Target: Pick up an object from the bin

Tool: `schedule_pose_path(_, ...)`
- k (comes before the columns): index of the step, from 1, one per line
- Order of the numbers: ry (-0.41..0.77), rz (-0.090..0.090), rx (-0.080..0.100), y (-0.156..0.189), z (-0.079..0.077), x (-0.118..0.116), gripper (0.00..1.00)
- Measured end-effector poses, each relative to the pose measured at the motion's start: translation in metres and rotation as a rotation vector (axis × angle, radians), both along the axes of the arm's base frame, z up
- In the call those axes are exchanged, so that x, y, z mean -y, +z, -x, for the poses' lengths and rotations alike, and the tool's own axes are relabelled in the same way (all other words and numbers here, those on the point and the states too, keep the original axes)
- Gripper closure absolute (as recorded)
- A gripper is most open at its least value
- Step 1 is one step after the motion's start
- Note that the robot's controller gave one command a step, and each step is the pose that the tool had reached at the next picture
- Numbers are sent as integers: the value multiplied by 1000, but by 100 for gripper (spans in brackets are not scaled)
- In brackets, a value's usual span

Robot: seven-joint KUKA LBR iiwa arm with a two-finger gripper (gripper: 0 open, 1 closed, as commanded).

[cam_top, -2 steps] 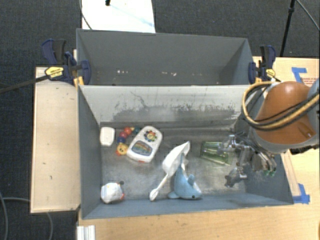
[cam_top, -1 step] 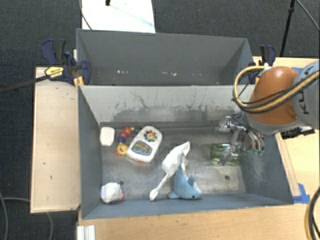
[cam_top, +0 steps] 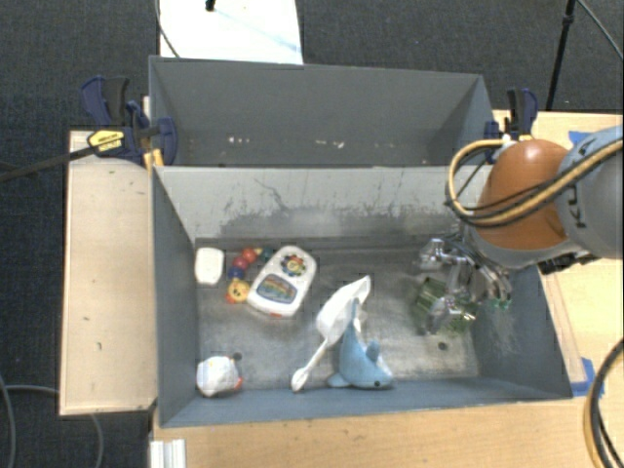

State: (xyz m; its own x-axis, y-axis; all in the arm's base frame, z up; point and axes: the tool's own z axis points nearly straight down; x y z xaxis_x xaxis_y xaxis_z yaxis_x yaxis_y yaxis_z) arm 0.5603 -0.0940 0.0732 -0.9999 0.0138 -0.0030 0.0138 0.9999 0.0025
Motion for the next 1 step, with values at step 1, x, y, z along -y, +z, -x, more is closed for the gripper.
schedule_pose_path(1, -176, -3, 1, -1, -1, 13, 0)
